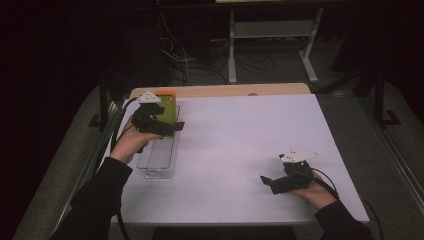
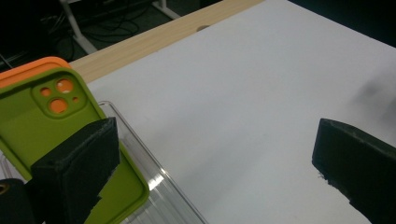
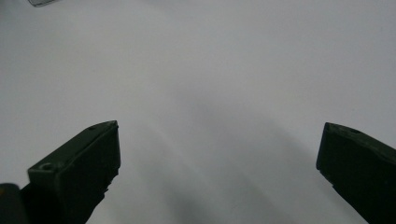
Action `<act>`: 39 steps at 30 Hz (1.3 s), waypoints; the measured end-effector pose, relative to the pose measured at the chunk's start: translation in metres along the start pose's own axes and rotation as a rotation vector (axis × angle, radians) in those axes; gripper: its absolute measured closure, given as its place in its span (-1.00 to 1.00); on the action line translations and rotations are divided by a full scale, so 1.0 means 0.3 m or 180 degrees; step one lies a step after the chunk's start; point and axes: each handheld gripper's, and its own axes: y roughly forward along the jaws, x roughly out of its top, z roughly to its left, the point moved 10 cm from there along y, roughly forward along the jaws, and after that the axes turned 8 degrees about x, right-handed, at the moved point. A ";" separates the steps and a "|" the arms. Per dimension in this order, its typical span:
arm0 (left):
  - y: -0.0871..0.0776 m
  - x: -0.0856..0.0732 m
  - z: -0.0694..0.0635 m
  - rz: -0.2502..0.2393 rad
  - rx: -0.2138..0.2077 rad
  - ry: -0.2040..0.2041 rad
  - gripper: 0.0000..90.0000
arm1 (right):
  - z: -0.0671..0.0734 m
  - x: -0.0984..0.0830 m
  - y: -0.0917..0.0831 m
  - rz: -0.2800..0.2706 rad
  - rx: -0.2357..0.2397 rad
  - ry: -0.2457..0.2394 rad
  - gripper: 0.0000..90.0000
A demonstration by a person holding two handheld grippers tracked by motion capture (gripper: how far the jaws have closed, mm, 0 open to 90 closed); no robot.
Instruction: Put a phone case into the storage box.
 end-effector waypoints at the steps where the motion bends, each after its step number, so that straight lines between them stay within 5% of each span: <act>1: -0.006 -0.006 -0.003 0.0019 -0.0016 0.0055 -0.99 | 0.000 0.000 0.000 -0.0003 0.0003 0.0006 -1.00; 2: -0.008 -0.009 -0.015 0.0001 -0.0038 -0.0012 -0.99 | -0.001 0.000 0.000 0.0000 0.0003 -0.0004 -1.00; 23: -0.082 -0.156 -0.108 -0.0076 -0.0269 0.0061 -0.99 | 0.000 0.014 -0.008 -0.0062 0.0048 -0.0019 -1.00; 39: -0.111 -0.245 -0.150 -0.0102 -0.0308 0.0217 -0.99 | 0.003 0.032 -0.027 -0.0112 0.0068 0.0016 -1.00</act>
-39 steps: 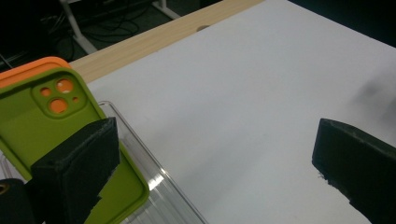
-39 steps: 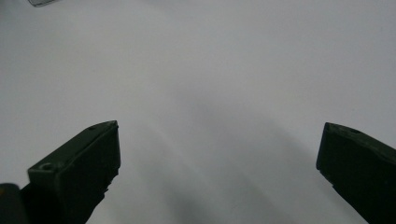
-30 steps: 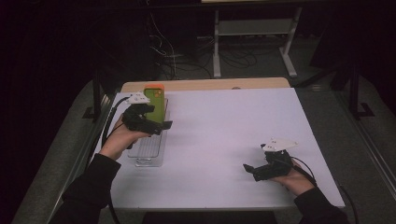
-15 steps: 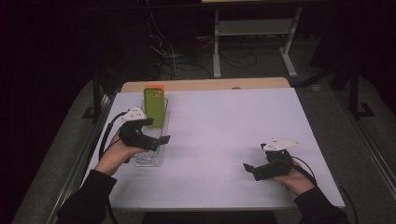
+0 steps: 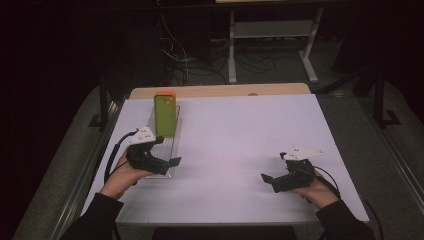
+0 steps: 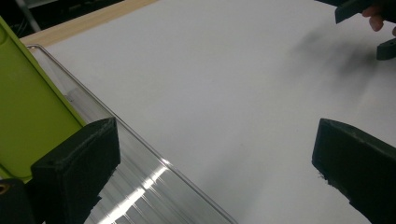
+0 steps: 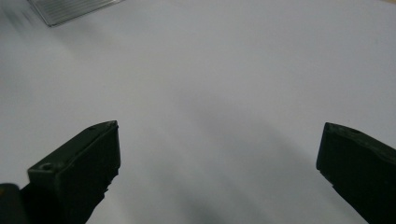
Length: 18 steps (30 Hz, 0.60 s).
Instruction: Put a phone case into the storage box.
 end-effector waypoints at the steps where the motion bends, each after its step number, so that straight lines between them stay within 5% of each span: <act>1: -0.002 -0.003 -0.002 -0.0011 0.0012 -0.0010 -0.99 | -0.001 0.003 -0.001 -0.0018 -0.0001 -0.0013 -1.00; 18: -0.040 -0.094 -0.018 -0.0043 -0.0011 -0.0061 -0.99 | 0.011 0.038 -0.028 -0.0144 0.0075 -0.0021 -1.00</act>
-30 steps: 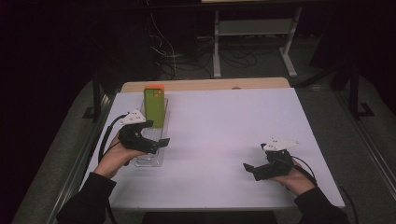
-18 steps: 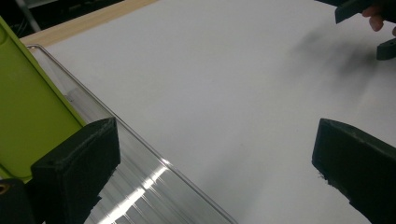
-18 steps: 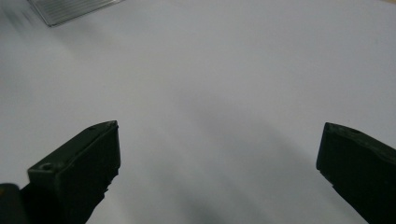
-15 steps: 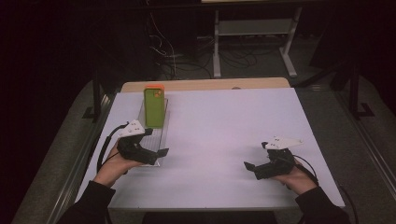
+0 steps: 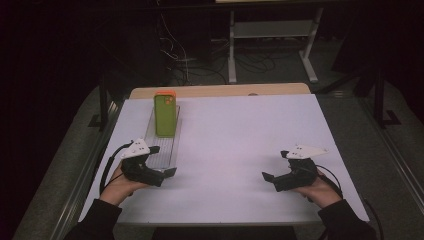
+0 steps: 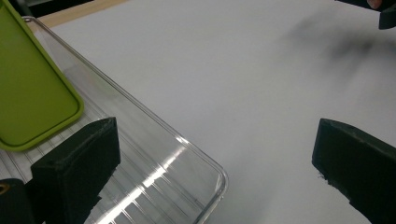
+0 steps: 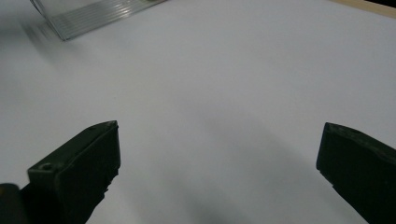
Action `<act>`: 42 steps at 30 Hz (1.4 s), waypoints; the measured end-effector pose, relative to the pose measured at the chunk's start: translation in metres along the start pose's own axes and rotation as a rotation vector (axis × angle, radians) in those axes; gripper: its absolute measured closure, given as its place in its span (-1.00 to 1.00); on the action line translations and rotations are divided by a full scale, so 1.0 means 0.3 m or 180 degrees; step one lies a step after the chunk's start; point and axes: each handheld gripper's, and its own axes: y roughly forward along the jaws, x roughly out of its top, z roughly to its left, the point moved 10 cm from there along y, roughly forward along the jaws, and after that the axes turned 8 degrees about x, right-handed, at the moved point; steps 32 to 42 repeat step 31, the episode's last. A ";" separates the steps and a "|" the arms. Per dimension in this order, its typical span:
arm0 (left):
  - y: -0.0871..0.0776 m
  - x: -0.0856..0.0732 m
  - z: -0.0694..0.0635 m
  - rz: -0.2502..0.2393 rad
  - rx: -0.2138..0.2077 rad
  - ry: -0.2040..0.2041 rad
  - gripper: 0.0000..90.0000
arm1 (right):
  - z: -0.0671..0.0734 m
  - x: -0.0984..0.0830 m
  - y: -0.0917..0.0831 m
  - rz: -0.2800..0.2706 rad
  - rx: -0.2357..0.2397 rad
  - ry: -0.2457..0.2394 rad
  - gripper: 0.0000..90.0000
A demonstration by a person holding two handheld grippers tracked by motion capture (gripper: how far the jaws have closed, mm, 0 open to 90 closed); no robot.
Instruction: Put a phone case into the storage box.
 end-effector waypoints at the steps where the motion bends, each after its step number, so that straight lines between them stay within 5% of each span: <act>1: -0.001 -0.001 -0.002 -0.0012 -0.0009 -0.0009 -0.99 | 0.004 0.004 -0.003 -0.0004 0.0009 0.0024 -1.00; 18: 0.000 -0.051 -0.016 0.0096 -0.0063 0.0069 -0.99 | 0.023 0.021 -0.014 -0.0016 0.0081 -0.0057 -1.00; 42: 0.002 -0.050 -0.022 0.0084 -0.0079 0.0051 -0.99 | 0.023 0.022 -0.014 -0.0017 0.0085 -0.0078 -1.00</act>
